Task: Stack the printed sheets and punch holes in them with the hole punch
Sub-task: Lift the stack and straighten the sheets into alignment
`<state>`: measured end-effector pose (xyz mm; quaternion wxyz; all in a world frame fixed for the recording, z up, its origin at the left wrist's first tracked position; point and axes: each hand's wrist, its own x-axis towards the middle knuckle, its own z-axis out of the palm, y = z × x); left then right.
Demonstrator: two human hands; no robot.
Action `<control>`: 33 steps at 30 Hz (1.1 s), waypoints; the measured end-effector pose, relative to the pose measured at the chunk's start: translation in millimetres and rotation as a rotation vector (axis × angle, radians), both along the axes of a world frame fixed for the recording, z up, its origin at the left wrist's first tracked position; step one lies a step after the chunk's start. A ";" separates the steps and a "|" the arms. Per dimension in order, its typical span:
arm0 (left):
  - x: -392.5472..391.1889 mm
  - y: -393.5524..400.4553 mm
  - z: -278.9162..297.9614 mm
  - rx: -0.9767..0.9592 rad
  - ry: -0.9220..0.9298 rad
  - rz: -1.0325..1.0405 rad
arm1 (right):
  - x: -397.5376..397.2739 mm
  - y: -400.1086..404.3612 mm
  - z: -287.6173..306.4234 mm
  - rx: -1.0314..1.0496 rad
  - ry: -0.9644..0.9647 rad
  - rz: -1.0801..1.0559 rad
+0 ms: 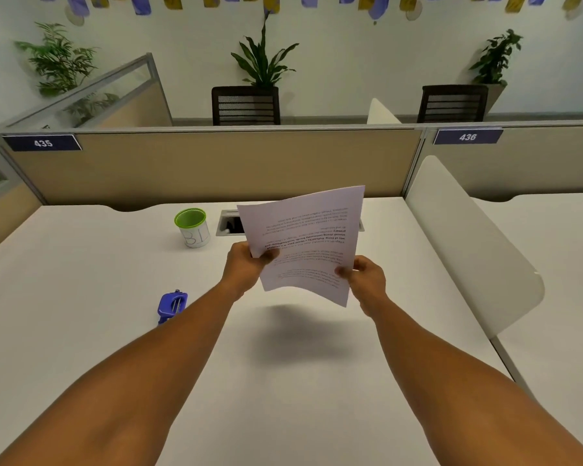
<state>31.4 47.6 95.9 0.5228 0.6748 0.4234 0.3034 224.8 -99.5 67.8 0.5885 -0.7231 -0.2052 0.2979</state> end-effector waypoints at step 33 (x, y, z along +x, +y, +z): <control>-15.8 -5.7 -9.5 0.035 0.109 0.010 | -9.9 -4.5 3.8 -0.024 -0.078 0.141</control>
